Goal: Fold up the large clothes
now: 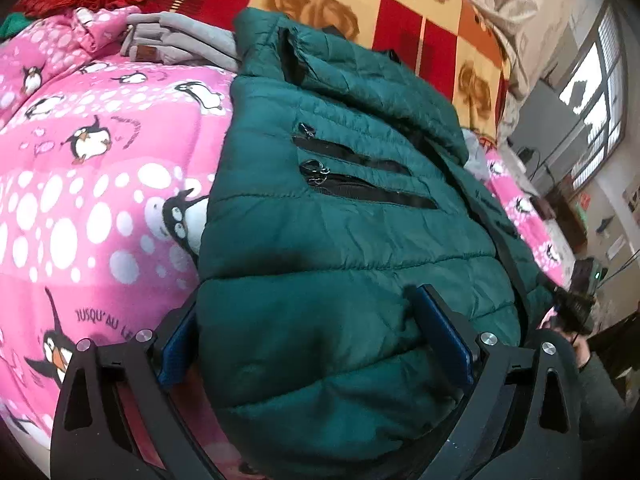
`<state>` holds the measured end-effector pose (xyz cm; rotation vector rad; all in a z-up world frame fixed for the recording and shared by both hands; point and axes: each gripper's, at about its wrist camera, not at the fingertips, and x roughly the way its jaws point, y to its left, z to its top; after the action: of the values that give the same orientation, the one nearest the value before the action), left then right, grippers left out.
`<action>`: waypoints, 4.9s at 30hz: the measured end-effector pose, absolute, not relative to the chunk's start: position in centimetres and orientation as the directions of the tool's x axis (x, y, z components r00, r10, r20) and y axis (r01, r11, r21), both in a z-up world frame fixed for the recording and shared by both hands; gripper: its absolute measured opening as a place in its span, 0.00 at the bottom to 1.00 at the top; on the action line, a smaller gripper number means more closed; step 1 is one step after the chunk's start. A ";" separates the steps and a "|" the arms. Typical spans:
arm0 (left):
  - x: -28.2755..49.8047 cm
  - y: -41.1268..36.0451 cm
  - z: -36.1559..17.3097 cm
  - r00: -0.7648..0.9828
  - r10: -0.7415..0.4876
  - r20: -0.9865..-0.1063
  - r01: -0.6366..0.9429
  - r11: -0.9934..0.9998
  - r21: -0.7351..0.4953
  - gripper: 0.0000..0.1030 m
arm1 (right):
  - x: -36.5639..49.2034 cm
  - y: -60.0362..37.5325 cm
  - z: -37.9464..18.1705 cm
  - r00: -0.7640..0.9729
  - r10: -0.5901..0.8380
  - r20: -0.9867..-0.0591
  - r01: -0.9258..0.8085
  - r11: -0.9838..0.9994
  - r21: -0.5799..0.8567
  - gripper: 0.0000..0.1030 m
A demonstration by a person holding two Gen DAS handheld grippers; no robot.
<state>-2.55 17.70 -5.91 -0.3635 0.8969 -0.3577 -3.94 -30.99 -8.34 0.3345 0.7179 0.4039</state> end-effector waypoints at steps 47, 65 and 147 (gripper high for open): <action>-2.7 18.6 -6.5 0.517 -0.628 -0.581 0.197 0.748 -0.634 0.50 | -2.9 -28.0 -8.8 0.669 0.533 -0.518 -0.265 0.822 0.504 0.51; -2.9 18.1 -6.7 0.569 -0.554 -0.608 0.119 0.787 -0.605 0.35 | -3.2 -27.2 -7.9 0.649 0.518 -0.557 -0.279 0.843 0.460 0.41; 10.6 20.5 4.3 0.779 -0.255 -0.573 -0.028 0.899 -0.437 0.11 | 11.4 -22.1 2.9 0.768 0.296 -0.568 -0.002 0.887 0.461 0.15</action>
<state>10.62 20.45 4.26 -0.4442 0.6719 -0.1271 11.42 -22.13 2.91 0.4593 0.6811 0.1681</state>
